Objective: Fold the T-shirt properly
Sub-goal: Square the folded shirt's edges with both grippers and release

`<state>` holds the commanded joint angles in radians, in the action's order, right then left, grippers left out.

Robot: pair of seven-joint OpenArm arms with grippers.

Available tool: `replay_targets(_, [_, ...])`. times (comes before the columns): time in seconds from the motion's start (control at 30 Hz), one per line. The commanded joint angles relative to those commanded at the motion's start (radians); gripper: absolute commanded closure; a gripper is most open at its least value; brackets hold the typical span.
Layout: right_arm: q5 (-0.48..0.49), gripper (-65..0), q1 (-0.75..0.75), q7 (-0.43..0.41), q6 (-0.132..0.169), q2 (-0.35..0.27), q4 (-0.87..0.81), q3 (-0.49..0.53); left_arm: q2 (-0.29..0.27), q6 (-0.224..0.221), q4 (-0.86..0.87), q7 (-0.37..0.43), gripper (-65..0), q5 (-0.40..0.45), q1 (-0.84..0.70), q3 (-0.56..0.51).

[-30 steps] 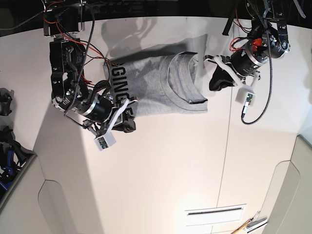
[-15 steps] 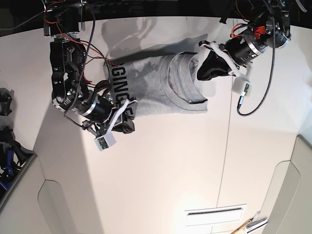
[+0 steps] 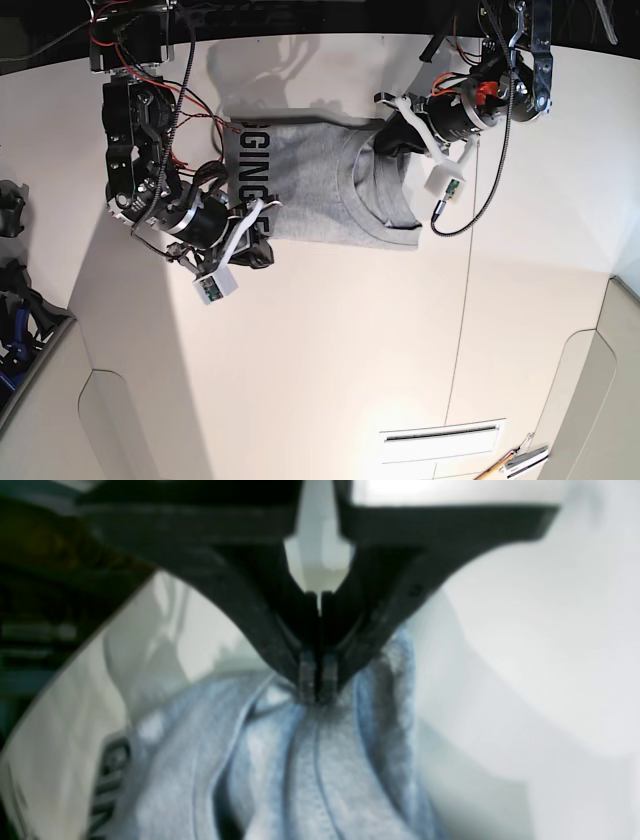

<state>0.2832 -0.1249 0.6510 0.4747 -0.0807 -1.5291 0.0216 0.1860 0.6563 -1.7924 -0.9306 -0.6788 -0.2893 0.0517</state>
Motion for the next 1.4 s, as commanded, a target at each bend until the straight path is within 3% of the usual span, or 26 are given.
replay_targets(0.13, [0.001,0.0,0.031,0.001,0.0,0.0,0.0,0.0,0.0,-0.063,0.064,0.072,0.0,0.12,0.09,0.0])
replay_targets(0.3, [0.044,0.0,0.083,0.019,-0.011,0.001,0.0,0.0,-0.001,-0.123,0.137,0.126,0.0,0.191,0.204,0.0])
replay_targets(0.43, [0.084,0.0,0.135,0.019,-0.004,0.016,0.0,0.0,-0.003,-0.13,0.201,0.127,0.0,0.191,0.287,0.0])
replay_targets(0.77, [0.101,0.0,0.203,0.068,0.001,0.163,0.0,0.0,-0.003,-0.146,0.256,0.135,0.0,0.189,0.334,-0.001])
replay_targets(0.93, [0.111,0.0,0.203,0.076,0.001,0.167,0.0,0.0,-0.003,-0.152,0.256,0.134,0.0,0.19,0.346,-0.001])
replay_targets(1.03, [0.189,0.0,0.203,0.106,0.002,0.167,0.0,0.0,-0.003,-0.151,0.256,0.134,0.0,0.19,0.359,-0.001])
replay_targets(1.2, [0.218,0.0,0.203,0.135,0.002,0.167,0.0,0.0,-0.003,-0.151,0.256,0.134,0.0,0.189,0.37,-0.002])
replay_targets(1.4, [0.145,0.0,0.203,0.101,0.002,0.163,-0.019,-0.005,0.024,-0.152,0.207,0.114,0.0,0.17,0.369,-0.002])
